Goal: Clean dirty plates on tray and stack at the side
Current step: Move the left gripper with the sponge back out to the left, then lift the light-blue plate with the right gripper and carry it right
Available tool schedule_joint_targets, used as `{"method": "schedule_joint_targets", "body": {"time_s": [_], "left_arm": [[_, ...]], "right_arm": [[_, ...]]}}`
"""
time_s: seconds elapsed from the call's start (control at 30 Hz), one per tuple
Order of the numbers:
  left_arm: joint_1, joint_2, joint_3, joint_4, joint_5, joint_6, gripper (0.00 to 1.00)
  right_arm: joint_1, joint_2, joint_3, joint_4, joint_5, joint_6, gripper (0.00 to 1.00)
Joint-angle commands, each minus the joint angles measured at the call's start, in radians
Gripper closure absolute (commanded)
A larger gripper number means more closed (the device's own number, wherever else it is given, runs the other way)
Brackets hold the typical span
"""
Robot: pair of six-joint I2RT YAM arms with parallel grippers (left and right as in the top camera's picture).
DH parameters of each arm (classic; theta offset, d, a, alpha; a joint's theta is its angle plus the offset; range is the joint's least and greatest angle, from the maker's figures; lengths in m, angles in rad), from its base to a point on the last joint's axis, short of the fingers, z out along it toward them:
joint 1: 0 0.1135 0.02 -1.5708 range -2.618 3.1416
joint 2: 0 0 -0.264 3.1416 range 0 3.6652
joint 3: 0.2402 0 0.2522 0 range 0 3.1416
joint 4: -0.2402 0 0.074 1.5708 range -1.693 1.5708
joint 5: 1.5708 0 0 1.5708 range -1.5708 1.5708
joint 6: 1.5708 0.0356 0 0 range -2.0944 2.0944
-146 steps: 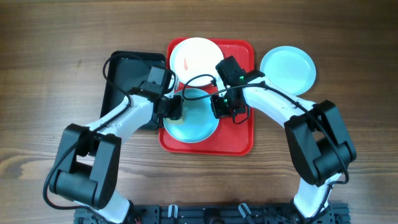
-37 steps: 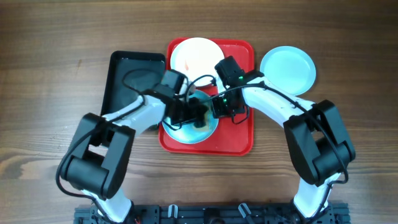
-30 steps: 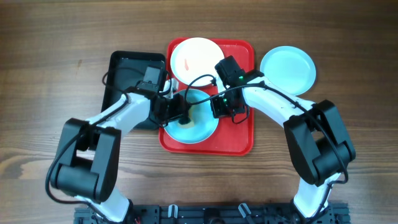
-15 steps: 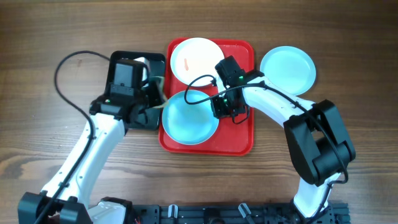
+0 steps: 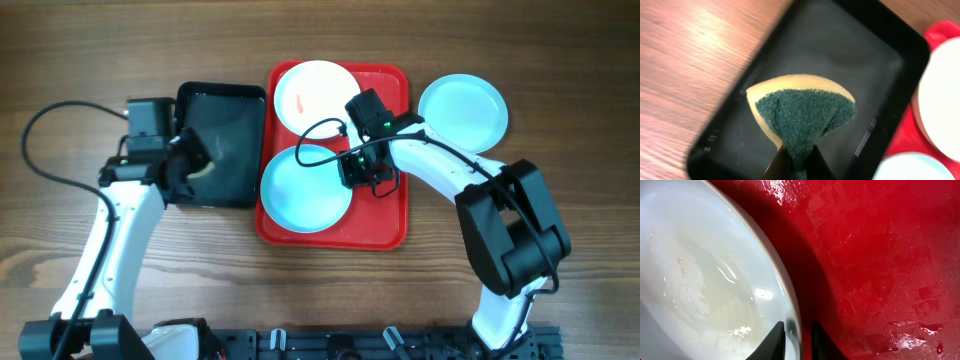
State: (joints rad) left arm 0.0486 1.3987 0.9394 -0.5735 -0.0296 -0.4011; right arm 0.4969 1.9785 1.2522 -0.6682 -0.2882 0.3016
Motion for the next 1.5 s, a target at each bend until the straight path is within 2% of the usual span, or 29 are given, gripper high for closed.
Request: {"method": "schedule_joint_targets", "body": {"time_s": [0.0,0.2,0.27,0.33,0.53,0.63,0.97,1.23,1.47], "left_arm": [[0.097,-0.011,-0.003,0.006,-0.013,0.013,0.96],[0.212,-0.011,-0.003,0.017,0.013,0.013,0.96],[0.244,-0.011,-0.003,0.043,0.013,0.013,0.96],[0.278,-0.011,-0.003,0.069,0.014,0.012,0.96],[0.377,-0.011,-0.003,0.094,0.131,0.013,0.96],[0.388,-0.011,-0.003,0.095,0.179,0.013,0.96],[0.388,-0.011,-0.005,0.091,0.179,0.013,0.96],[0.387,-0.011,-0.005,0.082,0.179,0.013,0.96],[0.387,-0.011,-0.005,0.076,0.179,0.013,0.96]], "right_arm": [[-0.003,0.032,0.003,0.003,0.002,-0.002,0.81],[-0.003,0.032,0.003,0.003,0.002,0.004,0.82],[-0.003,0.032,0.003,0.002,0.002,0.016,0.86],[-0.003,0.032,0.003,-0.001,0.002,0.015,0.94],[-0.003,0.008,0.024,-0.05,0.003,0.013,0.96],[-0.003,-0.051,0.087,-0.144,0.003,0.012,0.96],[-0.003,-0.157,0.258,-0.325,0.114,0.013,0.96],[0.009,-0.15,0.274,-0.042,0.151,0.042,0.96],[0.116,-0.072,0.274,0.243,0.298,0.1,0.96]]}}
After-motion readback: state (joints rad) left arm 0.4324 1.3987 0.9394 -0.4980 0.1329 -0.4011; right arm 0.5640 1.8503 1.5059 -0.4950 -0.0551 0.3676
